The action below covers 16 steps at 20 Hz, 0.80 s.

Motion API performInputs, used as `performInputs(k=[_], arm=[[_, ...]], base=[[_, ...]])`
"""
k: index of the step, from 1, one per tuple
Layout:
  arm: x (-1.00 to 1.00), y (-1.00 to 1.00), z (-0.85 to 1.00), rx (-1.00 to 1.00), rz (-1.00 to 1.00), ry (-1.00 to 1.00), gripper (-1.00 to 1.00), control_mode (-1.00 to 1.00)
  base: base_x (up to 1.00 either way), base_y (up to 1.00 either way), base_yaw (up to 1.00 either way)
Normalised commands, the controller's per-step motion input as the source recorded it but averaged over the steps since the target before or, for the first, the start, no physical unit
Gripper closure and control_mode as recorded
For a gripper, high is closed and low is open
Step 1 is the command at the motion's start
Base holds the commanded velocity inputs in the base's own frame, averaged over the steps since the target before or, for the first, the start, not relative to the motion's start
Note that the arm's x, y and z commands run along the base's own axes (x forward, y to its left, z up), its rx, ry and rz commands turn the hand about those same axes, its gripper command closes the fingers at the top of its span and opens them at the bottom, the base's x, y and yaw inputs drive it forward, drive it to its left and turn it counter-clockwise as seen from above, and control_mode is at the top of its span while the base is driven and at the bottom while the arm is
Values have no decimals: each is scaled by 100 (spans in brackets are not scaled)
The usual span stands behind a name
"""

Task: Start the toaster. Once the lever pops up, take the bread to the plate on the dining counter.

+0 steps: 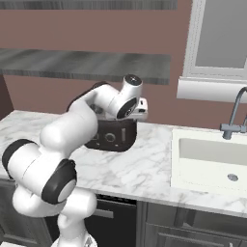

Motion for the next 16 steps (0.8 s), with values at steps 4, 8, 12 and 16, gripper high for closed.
performInputs(k=[4, 8, 12, 16], arm=[[-12, 40, 15, -1, -3, -10, -100, -100], [-24, 35, 15, 0, -7, -9, -100, -100], [-24, 35, 21, 0, -9, -12, -100, -100], [-24, 33, 22, 0, -8, -13, -100, -100]], base=[[0, 0, 0], [0, 0, 0], [0, 0, 0], [0, 0, 0]])
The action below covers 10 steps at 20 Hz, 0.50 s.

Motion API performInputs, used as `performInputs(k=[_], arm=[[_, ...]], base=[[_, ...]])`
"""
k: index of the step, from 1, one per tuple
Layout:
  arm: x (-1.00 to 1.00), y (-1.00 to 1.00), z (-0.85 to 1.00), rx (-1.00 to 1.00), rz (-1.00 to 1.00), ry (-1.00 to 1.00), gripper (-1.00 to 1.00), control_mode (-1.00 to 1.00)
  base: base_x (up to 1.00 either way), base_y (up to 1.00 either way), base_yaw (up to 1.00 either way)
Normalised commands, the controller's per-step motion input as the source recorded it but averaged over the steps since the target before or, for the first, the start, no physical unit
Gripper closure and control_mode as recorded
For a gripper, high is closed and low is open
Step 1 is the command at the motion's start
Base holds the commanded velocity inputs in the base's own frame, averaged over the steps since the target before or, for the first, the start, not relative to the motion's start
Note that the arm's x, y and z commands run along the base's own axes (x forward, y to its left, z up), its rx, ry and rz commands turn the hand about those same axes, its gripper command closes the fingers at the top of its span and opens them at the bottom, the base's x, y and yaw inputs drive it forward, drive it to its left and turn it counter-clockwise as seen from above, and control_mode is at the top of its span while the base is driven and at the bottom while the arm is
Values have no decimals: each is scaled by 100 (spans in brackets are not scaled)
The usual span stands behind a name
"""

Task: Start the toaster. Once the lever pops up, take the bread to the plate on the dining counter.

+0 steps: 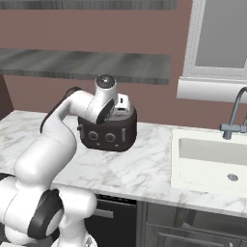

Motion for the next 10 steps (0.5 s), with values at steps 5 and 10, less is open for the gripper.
performInputs(k=[5, 10], arm=[[-22, 33, 12, 0, -7, -10, -100, -100], [-5, 23, 11, 0, -6, -5, -100, -100]], base=[[0, 0, 0], [0, 0, 0]])
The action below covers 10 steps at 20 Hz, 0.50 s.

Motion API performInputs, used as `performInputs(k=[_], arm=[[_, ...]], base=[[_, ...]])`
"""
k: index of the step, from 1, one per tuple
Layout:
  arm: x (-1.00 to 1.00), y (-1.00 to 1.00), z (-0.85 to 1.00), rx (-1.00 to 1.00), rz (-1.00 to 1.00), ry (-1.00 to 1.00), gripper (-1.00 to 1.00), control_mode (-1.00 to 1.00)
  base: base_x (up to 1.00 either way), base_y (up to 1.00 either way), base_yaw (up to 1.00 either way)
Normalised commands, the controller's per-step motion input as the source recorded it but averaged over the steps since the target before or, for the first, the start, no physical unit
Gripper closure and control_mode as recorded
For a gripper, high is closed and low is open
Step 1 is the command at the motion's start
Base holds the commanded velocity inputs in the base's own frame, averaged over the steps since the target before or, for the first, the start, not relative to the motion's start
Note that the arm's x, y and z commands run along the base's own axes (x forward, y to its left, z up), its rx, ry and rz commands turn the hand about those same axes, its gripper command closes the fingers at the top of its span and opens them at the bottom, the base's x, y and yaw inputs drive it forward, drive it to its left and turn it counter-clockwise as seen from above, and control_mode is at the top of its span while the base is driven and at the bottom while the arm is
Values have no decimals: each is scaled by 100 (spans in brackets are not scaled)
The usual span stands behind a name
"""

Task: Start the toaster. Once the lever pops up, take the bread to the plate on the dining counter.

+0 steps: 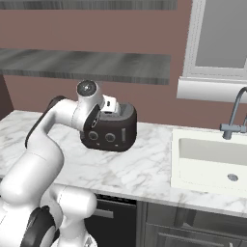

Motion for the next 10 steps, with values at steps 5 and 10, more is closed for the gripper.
performInputs(k=[5, 10], arm=[[0, 15, 12, 0, -3, 0, -100, -100], [0, 11, 6, 0, -3, 0, -100, -100]], base=[[0, 0, 0], [0, 0, 0]])
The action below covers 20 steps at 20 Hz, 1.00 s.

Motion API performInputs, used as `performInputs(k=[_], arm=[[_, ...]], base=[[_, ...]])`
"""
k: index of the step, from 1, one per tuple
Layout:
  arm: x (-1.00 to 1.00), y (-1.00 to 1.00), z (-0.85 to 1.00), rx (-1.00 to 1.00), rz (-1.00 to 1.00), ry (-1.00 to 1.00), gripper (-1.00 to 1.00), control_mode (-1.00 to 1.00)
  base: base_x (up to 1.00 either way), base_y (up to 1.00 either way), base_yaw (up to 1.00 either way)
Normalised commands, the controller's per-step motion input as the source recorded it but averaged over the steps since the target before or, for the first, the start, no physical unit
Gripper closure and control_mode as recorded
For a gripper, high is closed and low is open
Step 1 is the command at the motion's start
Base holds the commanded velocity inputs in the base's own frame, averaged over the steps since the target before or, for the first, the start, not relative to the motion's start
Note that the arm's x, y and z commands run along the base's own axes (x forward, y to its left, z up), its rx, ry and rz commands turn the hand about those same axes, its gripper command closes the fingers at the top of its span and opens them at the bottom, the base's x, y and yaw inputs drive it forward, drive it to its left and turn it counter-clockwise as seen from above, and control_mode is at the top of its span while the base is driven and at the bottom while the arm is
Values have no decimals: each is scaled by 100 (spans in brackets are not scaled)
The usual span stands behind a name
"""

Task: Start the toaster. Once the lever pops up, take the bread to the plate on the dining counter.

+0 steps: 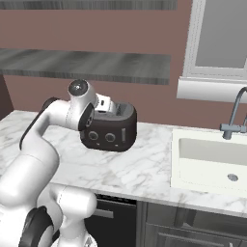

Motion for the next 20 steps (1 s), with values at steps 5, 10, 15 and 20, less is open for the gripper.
performInputs(k=[5, 10, 15, 20], arm=[[0, 14, 0, 0, -1, -1, -100, -100], [1, 1, 0, 0, -2, -6, -100, -100], [4, -2, -2, 0, 0, -7, -100, -100], [7, -11, -6, 0, 0, -6, -100, -100]], base=[[0, 0, 0], [0, 0, 0], [0, 0, 0], [0, 0, 0]])
